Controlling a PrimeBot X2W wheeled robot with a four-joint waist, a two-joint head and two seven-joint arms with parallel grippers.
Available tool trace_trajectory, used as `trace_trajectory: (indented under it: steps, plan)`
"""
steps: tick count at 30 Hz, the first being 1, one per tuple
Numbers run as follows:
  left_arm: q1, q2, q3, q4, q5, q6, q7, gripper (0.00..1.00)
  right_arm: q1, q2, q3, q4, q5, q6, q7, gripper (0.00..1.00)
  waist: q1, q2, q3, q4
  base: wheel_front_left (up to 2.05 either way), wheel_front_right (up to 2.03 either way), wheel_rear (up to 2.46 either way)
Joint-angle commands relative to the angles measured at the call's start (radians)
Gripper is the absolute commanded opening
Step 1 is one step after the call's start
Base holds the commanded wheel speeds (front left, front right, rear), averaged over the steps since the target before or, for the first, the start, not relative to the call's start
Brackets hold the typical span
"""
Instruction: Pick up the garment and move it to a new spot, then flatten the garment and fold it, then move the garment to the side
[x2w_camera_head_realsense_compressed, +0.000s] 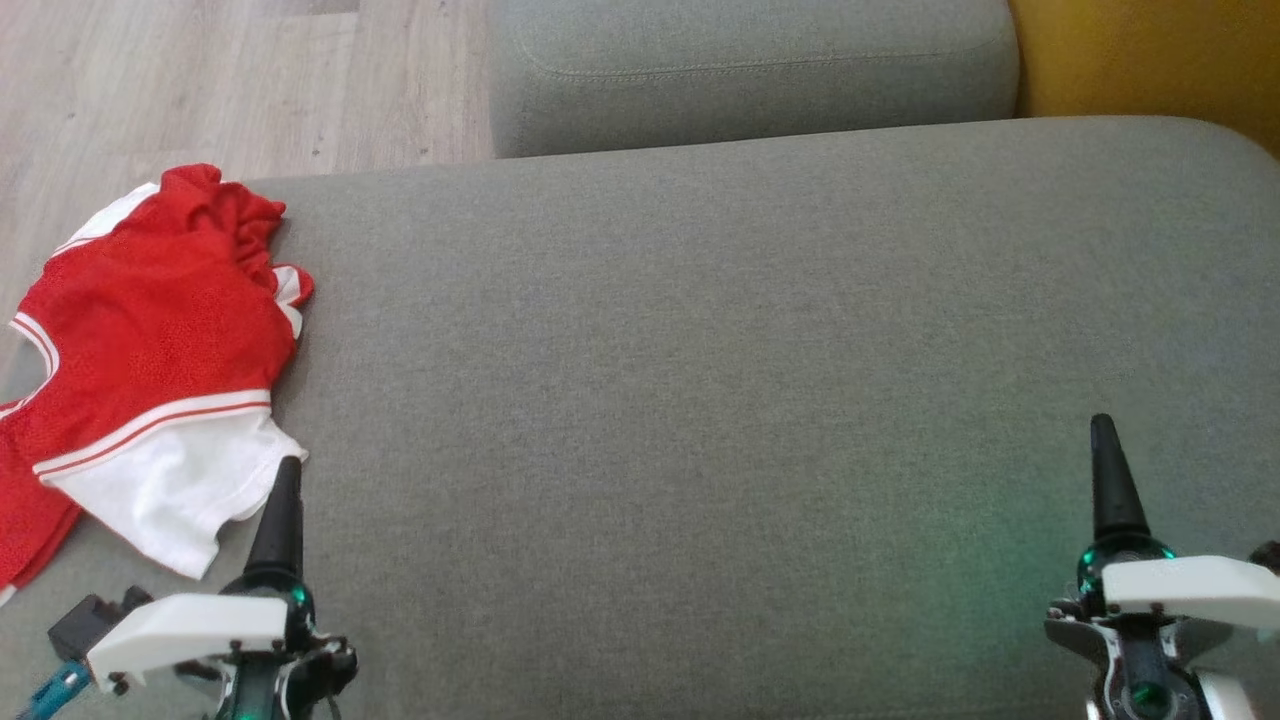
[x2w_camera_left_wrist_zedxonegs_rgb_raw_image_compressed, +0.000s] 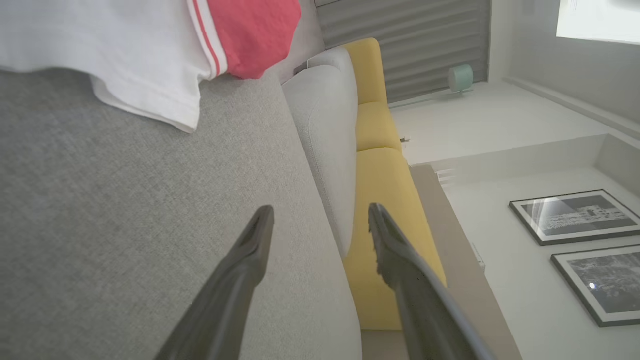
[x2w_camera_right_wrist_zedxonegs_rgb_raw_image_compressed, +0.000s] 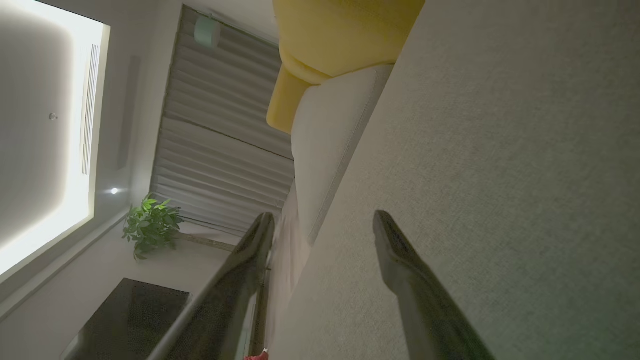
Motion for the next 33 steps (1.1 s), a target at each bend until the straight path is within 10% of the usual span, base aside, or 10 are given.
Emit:
trace_trajectory:
  steps: [1, 33]
  plan:
    - [-0.021, 0.015, 0.004, -0.042, 0.038, 0.006, -0.009, 1.00, -0.015, -0.004, 0.012, -0.045, -0.044, 0.000, -0.016, 1.00, 0.0000, 0.0000, 0.000, 0.000, 0.00, 0.00, 0.00]
    - [0.017, 0.023, 0.005, -0.094, 0.521, 0.031, -0.103, 1.00, -0.001, -0.006, 0.085, -0.108, -0.556, 0.000, -0.110, 1.00, 0.0000, 0.0000, -0.004, -0.002, 0.00, 0.00, 0.00]
